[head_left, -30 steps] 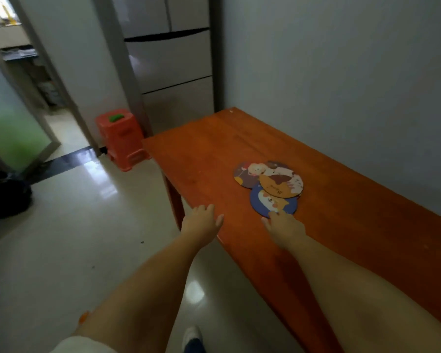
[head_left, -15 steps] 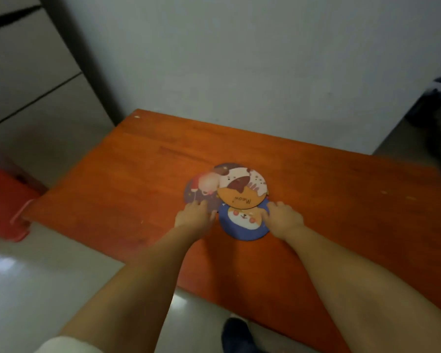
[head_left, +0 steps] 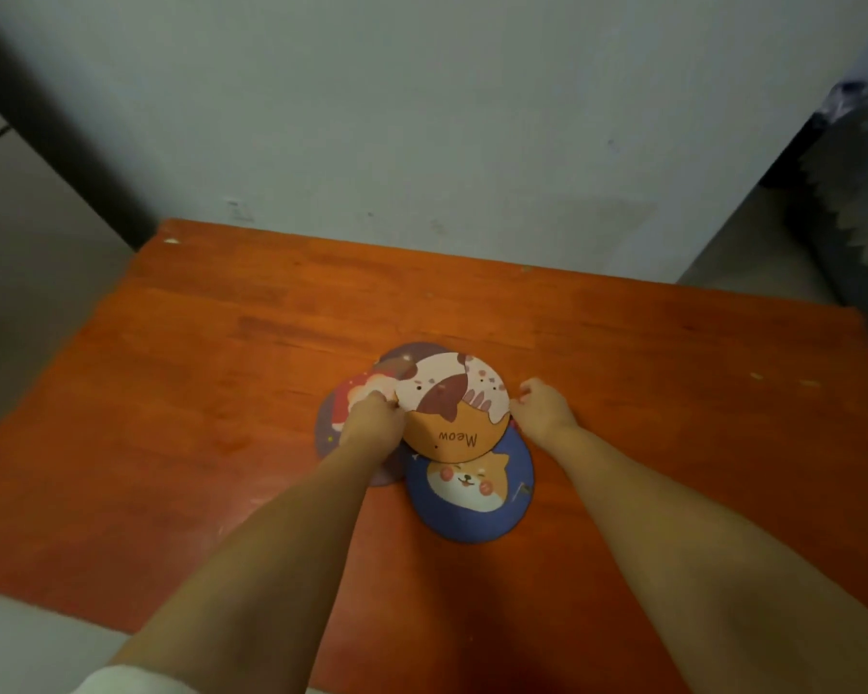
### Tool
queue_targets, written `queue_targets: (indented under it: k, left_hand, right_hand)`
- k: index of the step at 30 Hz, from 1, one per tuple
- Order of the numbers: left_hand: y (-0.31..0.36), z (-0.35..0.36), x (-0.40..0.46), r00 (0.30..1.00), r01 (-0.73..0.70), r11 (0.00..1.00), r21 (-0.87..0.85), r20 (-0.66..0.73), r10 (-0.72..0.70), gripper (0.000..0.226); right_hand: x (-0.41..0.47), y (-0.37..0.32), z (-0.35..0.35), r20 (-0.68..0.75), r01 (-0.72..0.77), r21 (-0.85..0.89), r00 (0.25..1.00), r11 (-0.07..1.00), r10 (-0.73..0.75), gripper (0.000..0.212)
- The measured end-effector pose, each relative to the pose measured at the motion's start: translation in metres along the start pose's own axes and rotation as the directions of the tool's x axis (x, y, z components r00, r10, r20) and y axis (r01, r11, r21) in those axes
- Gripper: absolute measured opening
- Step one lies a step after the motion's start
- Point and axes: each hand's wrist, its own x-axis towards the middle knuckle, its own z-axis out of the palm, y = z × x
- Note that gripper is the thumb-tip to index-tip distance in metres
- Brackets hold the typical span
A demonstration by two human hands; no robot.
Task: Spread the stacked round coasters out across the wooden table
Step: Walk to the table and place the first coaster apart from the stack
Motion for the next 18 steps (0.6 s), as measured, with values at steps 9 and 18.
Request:
queue_targets:
  k: [9,18]
  left_hand:
    - [0.004,-0.003,0.022,0.997,0.080,0.969,-0.234,0.004,-0.082,0.028]
    - [-0.011,-0.027,-0.001,0.991,0.132,0.864,-0.485,0.050,-0.124,0.043]
  right_hand:
    - [0.016,-0.010,0.011,-0.129,-0.030,0.091,0.991,0.995,0.041,0.019]
    - [0.006,-0.041,0.010,-0.121,0.048,0.177,0.992,0.983,-0.026,0.011]
